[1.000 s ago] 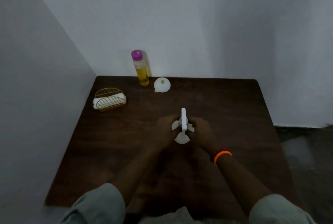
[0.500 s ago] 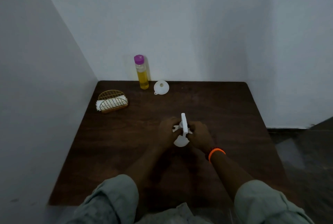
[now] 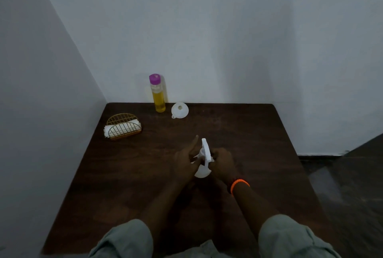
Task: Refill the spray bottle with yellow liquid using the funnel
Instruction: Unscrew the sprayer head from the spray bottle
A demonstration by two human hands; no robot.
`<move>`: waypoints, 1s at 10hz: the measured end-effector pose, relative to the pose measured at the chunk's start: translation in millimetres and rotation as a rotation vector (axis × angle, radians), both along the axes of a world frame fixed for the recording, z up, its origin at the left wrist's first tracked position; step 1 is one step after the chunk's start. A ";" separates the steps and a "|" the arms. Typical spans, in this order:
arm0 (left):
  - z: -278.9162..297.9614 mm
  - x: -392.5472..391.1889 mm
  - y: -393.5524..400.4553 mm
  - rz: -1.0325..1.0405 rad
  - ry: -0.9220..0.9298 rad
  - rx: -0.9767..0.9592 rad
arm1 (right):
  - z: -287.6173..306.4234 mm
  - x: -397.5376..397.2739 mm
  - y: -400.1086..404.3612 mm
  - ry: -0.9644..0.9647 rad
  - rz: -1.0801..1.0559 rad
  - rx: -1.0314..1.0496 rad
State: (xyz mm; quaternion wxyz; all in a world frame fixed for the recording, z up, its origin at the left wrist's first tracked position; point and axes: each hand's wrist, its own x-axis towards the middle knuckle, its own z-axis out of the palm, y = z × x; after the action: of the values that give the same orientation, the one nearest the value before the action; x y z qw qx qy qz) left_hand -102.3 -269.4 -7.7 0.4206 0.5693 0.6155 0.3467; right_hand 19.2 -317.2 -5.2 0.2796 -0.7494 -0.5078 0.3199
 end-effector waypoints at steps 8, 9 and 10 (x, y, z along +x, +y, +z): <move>-9.4 -11.1 10.4 -0.384 0.049 0.065 | -8.4 -3.0 7.0 -0.037 -0.055 0.015; -13.1 -18.5 14.3 -0.435 0.071 0.129 | -7.6 -2.0 7.9 -0.035 -0.048 0.001; -15.3 -23.7 8.2 -0.355 0.039 0.113 | -8.4 -2.1 8.3 -0.037 -0.057 0.008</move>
State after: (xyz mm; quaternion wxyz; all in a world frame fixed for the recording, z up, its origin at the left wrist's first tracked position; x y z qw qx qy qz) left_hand -126.0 -261.2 -23.0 0.4305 0.6983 0.4930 0.2899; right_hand 17.2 -308.9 -13.6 0.2822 -0.7683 -0.4924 0.2960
